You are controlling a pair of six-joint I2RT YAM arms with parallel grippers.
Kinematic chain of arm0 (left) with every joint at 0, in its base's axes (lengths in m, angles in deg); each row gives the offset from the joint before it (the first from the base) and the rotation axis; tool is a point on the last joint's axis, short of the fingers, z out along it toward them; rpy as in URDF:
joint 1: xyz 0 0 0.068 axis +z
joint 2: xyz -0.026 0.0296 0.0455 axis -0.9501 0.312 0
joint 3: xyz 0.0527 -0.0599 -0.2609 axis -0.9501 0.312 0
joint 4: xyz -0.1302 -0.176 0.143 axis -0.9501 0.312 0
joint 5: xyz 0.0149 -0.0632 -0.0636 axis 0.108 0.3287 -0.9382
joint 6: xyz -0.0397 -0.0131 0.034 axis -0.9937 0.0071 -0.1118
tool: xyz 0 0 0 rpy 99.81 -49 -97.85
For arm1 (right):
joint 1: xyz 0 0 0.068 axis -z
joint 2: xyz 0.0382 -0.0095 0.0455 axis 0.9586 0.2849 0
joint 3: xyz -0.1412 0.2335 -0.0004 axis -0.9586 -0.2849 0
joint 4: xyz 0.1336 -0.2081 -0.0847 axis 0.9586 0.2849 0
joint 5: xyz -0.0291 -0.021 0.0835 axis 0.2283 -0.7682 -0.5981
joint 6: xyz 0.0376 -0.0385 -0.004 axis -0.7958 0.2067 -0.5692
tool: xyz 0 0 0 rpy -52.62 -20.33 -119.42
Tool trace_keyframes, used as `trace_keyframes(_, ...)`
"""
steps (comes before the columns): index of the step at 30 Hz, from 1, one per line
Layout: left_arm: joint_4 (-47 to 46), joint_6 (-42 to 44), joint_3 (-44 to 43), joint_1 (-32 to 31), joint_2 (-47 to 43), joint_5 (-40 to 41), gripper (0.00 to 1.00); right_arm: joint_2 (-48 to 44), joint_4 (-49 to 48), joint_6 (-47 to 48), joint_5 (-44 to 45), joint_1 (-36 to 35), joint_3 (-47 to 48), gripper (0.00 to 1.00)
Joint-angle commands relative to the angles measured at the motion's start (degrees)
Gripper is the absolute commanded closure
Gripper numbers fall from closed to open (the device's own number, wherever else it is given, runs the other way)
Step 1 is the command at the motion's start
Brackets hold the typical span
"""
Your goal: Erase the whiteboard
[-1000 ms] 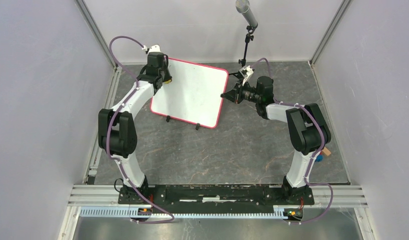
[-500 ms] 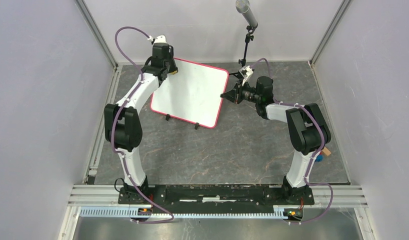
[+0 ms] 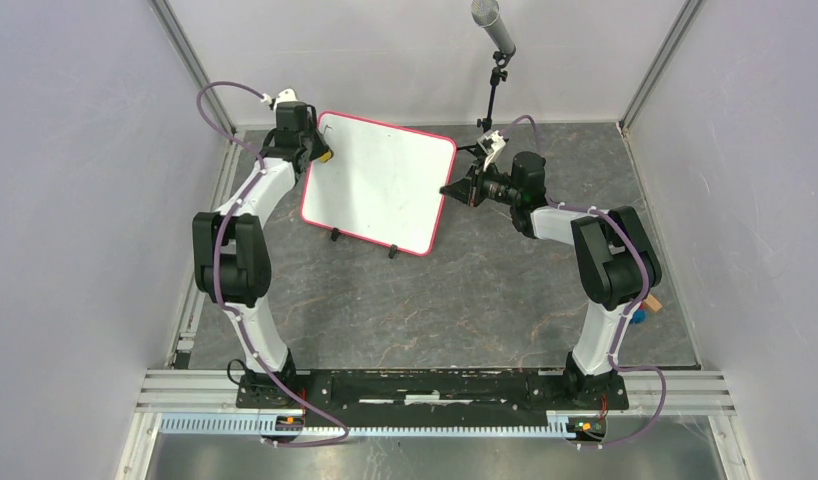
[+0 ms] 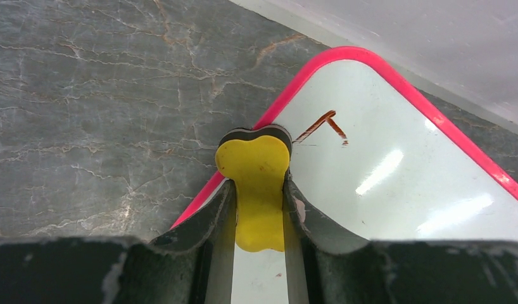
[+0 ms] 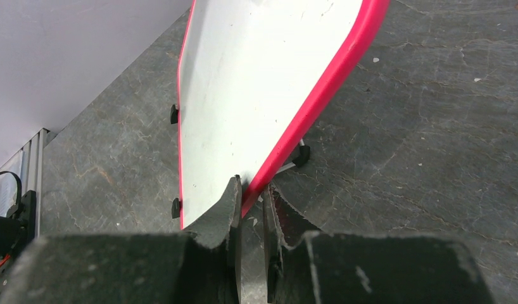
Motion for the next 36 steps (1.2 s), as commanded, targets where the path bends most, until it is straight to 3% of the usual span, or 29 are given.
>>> trace_keyframes(1,3.97,0.94,-4.08,-2.17,0.97,2.17,0.76,-0.43,0.13,4.03,-0.73,-0.89,1.29,1.0)
trace_keyframes(10,10.22,0.11,-20.16,-3.1,8.53,-0.07,0.76,-0.36,1.0,4.75,-0.38,-1.04,1.45,1.0)
trace_keyframes(15,8.57,-0.43,-15.88,-2.77,7.95,0.49,0.76,-0.4,1.19,4.81,-0.38,-1.18,1.51,1.0)
trace_keyframes(25,-0.18,-4.15,6.05,0.6,-0.52,0.34,0.76,-0.4,1.39,4.92,-0.46,-1.4,1.64,1.0)
trace_keyframes(30,-0.07,-4.09,4.71,0.33,-1.28,-0.45,0.76,-0.47,1.32,4.88,-0.46,-1.41,1.67,1.0)
trace_keyframes(36,4.5,-1.93,-8.07,-2.17,2.81,-1.22,0.76,-0.49,1.56,5.04,-0.38,-1.4,1.68,1.0)
